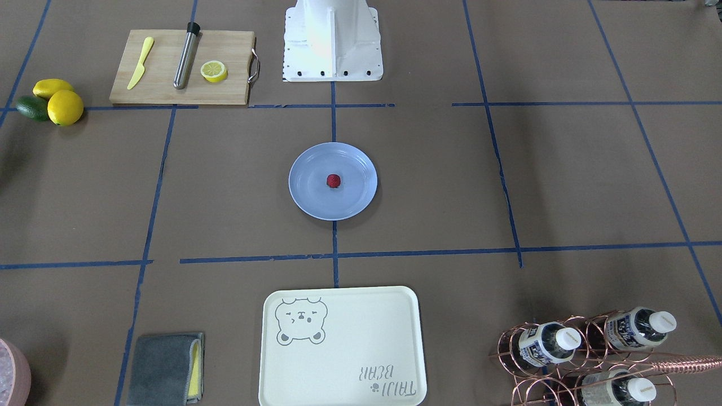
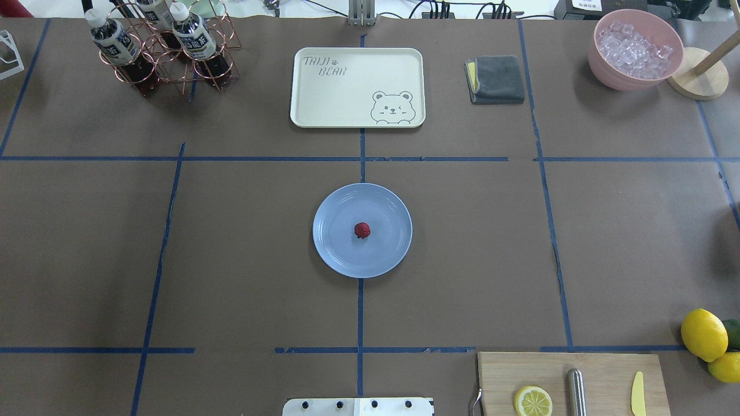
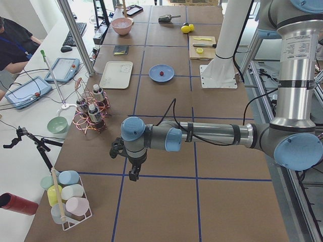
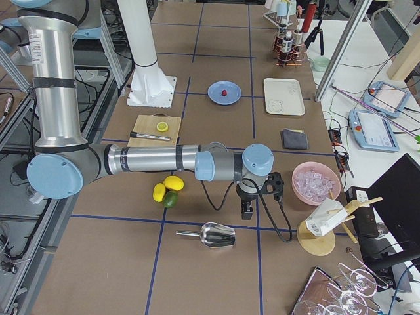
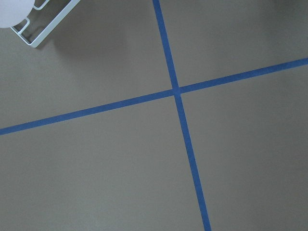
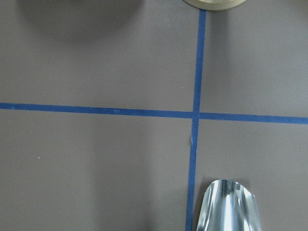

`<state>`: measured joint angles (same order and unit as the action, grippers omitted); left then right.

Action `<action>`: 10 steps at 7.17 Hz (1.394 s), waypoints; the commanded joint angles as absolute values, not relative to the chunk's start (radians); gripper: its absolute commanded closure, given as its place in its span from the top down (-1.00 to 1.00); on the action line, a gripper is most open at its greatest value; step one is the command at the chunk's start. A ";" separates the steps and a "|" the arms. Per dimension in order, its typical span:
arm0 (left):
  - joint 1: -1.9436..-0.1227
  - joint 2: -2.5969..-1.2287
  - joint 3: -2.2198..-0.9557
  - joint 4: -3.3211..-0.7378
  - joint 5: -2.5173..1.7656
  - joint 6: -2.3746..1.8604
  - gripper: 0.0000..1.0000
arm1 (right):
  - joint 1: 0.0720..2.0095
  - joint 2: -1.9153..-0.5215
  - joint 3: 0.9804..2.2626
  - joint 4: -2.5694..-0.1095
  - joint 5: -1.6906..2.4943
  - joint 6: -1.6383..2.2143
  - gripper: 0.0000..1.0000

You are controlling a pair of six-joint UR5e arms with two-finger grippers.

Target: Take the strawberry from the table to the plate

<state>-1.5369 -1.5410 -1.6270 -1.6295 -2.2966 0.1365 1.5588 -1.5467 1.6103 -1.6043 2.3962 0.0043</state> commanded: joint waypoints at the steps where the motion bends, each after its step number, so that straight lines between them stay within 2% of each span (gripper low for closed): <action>1: -1.537 -1.542 -1.625 -1.631 -2.296 0.137 1.00 | 1.598 -1.594 1.624 -1.600 2.396 -0.008 1.00; 3: -1.537 -1.543 -1.626 -1.632 -2.296 0.137 1.00 | 1.598 -1.679 1.713 -1.601 2.395 -0.005 1.00; 10: -1.539 -1.542 -1.631 -1.632 -2.296 0.135 1.00 | 1.600 -1.683 1.706 -1.601 2.395 0.003 1.00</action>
